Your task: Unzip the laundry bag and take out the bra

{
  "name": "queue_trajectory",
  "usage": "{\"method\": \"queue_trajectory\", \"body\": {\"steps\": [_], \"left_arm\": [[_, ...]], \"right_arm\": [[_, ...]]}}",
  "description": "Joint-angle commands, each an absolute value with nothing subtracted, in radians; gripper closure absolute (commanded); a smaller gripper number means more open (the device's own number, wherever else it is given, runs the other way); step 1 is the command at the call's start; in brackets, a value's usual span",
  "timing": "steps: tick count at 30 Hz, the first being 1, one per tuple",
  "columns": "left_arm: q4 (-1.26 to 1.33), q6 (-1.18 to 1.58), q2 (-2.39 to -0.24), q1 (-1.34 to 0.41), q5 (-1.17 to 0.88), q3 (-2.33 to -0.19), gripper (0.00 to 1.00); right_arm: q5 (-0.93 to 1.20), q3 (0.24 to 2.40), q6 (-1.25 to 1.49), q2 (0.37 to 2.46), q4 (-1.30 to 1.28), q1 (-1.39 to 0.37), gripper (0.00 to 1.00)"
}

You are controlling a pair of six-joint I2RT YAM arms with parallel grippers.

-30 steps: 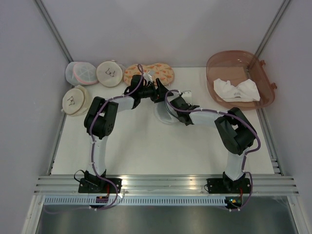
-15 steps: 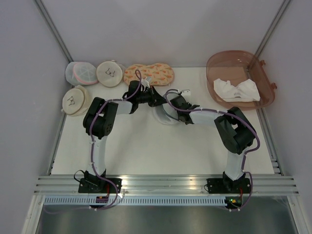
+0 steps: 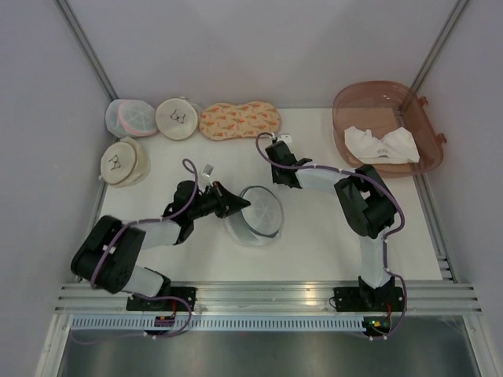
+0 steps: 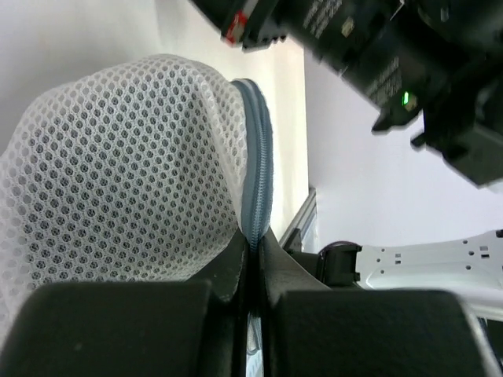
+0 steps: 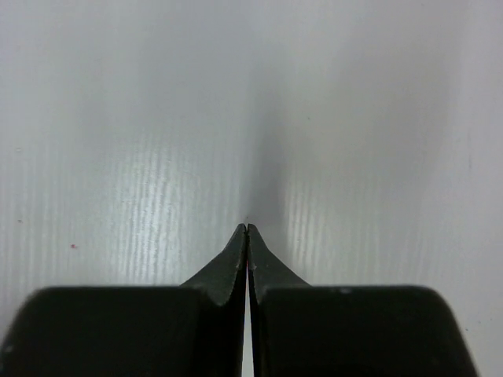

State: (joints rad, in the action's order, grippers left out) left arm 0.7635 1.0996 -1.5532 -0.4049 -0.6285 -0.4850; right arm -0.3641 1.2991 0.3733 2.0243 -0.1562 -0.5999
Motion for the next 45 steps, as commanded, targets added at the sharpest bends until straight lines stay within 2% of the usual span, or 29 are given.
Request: {"method": "queue_trajectory", "body": {"steps": [1,3,4,7,11,14,21,34,45], "left_arm": [[0.723,1.160,-1.303,-0.463,-0.361,-0.332,0.98],[0.626,1.175,-1.104,-0.494,-0.153,-0.258,0.98],[0.504,1.181,-1.030,-0.529,-0.079,-0.243,0.98],[0.376,1.183,-0.837,-0.577,0.151,-0.215,0.98],[0.296,1.151,-0.791,-0.589,0.244,-0.227,0.98],[0.330,1.143,-0.866,-0.589,0.221,-0.232,0.98],[0.420,1.147,-1.000,-0.595,0.166,-0.233,0.98],[0.390,1.137,-0.948,-0.600,0.181,-0.233,0.98],[0.390,1.129,-0.953,-0.600,0.186,-0.236,0.98]], "right_arm": [[-0.290,1.370,0.362,2.023,-0.159,-0.601,0.99],[-0.252,1.339,0.377,1.956,-0.141,-0.601,1.00],[-0.241,1.324,0.379,1.927,-0.124,-0.603,1.00],[-0.139,1.278,0.393,1.812,-0.121,-0.603,0.98],[0.093,1.247,0.402,1.692,-0.120,-0.609,0.60],[0.166,1.244,0.408,1.639,-0.133,-0.643,0.53],[0.206,1.310,0.457,1.650,-0.152,-0.689,0.50],[0.071,1.502,0.531,1.888,-0.216,-0.848,0.51],[0.023,1.526,0.549,1.939,-0.267,-0.888,0.54]]}}
